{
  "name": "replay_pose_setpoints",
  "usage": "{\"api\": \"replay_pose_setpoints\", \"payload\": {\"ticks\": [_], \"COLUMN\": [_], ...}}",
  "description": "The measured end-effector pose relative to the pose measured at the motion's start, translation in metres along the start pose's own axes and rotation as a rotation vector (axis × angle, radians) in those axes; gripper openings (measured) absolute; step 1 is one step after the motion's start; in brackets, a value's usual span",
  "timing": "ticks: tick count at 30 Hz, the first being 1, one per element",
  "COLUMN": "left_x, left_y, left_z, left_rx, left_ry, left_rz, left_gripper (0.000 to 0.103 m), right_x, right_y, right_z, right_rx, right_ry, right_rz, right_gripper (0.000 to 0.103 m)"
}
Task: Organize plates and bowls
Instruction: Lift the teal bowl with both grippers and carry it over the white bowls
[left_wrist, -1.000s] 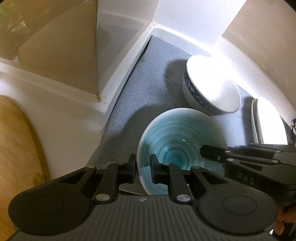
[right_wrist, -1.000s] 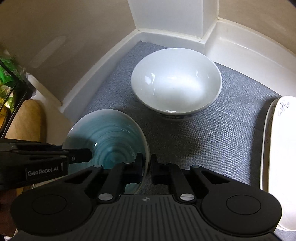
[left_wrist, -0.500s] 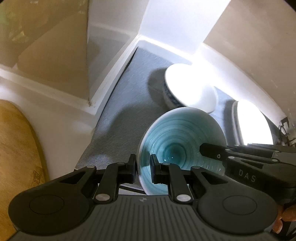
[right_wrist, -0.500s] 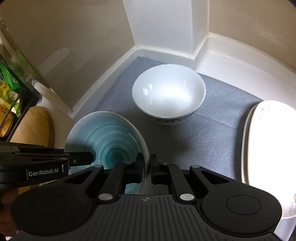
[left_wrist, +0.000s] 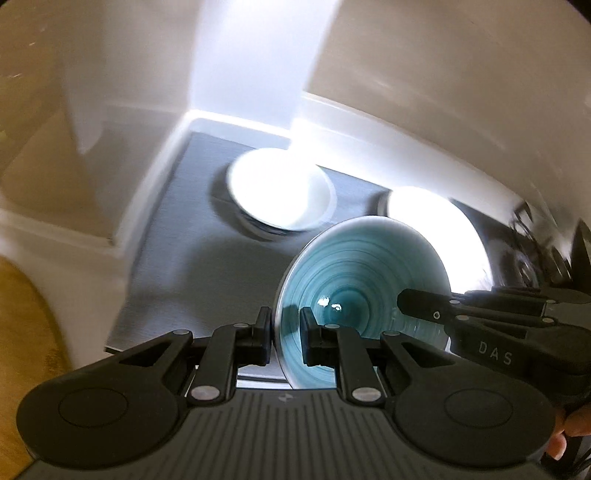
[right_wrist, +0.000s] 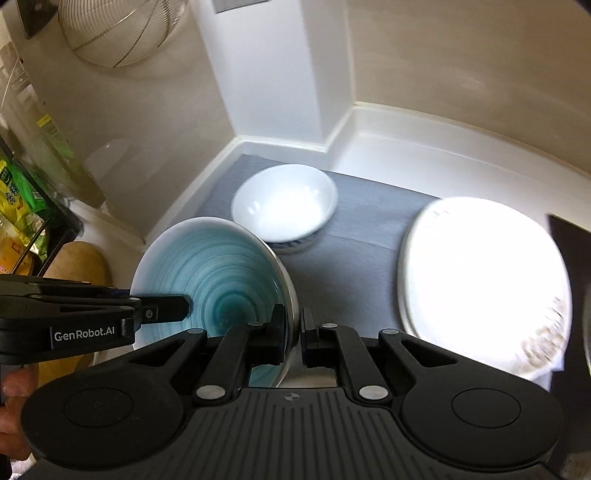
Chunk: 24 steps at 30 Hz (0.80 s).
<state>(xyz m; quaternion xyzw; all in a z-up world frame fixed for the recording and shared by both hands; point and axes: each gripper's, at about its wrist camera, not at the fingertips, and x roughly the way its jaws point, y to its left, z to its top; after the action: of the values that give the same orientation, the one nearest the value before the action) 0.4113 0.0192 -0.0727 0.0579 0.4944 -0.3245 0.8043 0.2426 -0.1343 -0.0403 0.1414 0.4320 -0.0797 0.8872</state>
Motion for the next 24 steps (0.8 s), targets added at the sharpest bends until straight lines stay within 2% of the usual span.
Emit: {"api": "replay_pose_setpoints", "payload": {"ticks": [7,13,21,24], "left_x": [0.013,0.030,0.042,0.044], "left_y": [-0.039,-0.053,-0.057,-0.060], "left_z": [-0.021,-0.035,-0.044,-0.043], "left_rx": [0.095,0.138,0.161,0.177], "left_ry": [0.078,0.156,0.215,0.215], "left_rz": [-0.038,-0.044,-0.034,-0.032], "left_gripper": [0.016,0.016,0.016,0.016], "right_x": [-0.023,-0.020,-0.014,-0.014], "right_y": [-0.026,-0.039,-0.046,-0.049], "right_z": [-0.036,-0.065,-0.075,-0.076], "right_rx": [0.071,0.134,0.149,0.161], "right_ry": [0.035,0.087,0.107,0.112], "right_rz": [-0.054,-0.072,-0.074,-0.075], "right_gripper": [0.009,0.009,0.009,0.008]}}
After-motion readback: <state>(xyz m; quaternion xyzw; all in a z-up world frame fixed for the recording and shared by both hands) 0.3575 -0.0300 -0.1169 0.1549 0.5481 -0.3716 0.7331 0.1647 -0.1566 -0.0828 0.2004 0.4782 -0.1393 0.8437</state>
